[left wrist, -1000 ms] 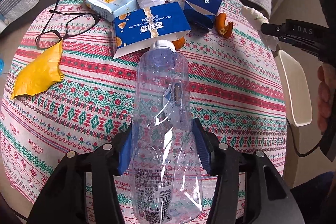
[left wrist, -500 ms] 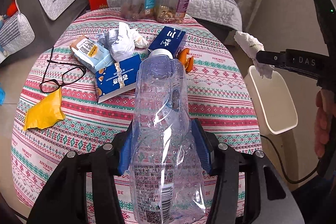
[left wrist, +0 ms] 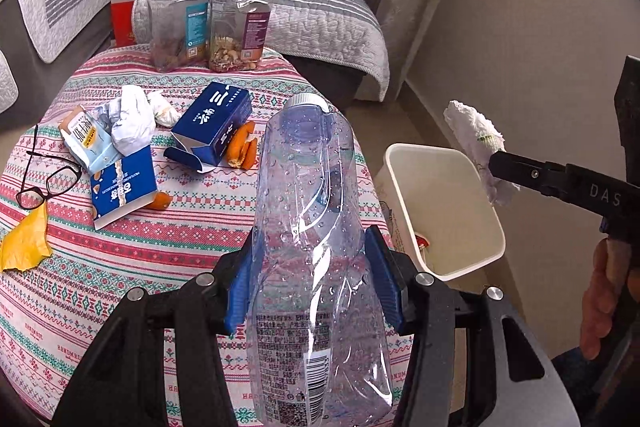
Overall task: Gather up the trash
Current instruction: 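Carry bottle and tissue over the bin and open both tools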
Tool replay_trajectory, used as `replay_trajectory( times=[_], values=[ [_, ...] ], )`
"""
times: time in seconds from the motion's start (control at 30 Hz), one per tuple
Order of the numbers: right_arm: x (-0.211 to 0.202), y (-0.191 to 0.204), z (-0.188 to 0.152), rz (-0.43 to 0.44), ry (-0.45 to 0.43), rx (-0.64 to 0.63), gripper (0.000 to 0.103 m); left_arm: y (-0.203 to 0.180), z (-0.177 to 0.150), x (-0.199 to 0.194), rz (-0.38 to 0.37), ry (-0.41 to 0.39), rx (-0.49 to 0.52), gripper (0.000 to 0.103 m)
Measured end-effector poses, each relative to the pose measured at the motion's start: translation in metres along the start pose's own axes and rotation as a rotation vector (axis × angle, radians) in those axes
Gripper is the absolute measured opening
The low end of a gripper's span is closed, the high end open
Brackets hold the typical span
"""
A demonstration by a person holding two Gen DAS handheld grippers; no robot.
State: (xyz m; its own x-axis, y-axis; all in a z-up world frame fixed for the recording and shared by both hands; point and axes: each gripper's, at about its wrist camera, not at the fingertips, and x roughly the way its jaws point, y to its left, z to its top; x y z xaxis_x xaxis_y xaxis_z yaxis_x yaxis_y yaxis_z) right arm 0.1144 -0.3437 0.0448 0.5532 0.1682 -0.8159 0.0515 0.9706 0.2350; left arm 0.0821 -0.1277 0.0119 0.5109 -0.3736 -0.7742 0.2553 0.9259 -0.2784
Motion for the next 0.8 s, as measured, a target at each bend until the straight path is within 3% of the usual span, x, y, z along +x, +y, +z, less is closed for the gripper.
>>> replay_trajectory(
  times=[0.2,0.5,0.8],
  values=[
    [-0.008,-0.051,-0.002,-0.045,0.008,0.093,0.031,-0.046,0.004,0.032,-0.086,0.038,0.027,0.051],
    [0.025,-0.111,-0.018,-0.085,0.138,0.255,0.031,-0.117,0.008,0.111,-0.192,0.165,0.044,0.052],
    [0.062,-0.132,-0.023,-0.13,0.208,0.338,0.031,-0.138,0.003,0.177,-0.172,0.24,0.019,0.052]
  ],
)
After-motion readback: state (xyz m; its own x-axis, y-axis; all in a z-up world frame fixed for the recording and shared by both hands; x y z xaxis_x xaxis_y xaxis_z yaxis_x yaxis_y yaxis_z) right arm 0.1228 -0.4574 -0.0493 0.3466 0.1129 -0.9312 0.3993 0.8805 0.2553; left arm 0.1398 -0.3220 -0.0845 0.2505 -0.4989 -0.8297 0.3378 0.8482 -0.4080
